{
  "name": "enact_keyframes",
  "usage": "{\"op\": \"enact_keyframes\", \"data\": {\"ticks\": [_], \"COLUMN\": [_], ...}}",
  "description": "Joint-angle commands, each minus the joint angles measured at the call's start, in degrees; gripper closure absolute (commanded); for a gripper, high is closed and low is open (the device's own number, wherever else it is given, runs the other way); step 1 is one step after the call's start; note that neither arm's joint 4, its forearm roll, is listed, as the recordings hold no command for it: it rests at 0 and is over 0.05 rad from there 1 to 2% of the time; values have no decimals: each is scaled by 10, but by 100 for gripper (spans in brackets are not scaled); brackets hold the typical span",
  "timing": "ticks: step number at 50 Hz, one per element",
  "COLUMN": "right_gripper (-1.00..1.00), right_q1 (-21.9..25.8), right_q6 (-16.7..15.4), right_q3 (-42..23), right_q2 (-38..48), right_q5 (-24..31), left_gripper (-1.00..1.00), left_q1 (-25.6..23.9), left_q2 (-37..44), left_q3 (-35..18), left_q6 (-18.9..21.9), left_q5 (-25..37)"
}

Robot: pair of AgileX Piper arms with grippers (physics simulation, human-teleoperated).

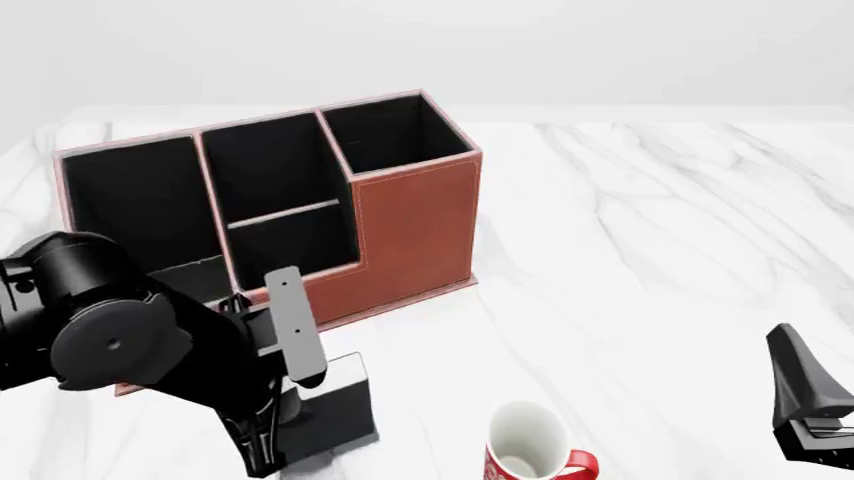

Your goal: Pick up the book and place it in the front compartment of the caddy.

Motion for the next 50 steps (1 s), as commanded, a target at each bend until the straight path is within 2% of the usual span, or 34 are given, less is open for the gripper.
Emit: {"op": "enact_keyframes", "data": {"ticks": [1,6,16,26,34,50], "right_gripper": [-100,-100,-100,-100,-100,-100], "right_q1": [3,3,3,3,3,3], "right_q6": [0,0,0,0,0,0], "right_q3": [0,0,0,0,0,0], "right_q2": [3,3,3,3,3,3], "right_q5": [-2,-2,-2,-2,-2,-2], "left_gripper": [100,100,100,100,100,100], "left_q1": [-13,-12,29,67,83,124], "left_q2": [-45,-44,-61,-73,-72,-40], "left_q3": [7,3,-48,-144,-199,-253], "left_q6": [8,14,84,147,175,214], "left_q5": [32,36,82,139,171,189]}}
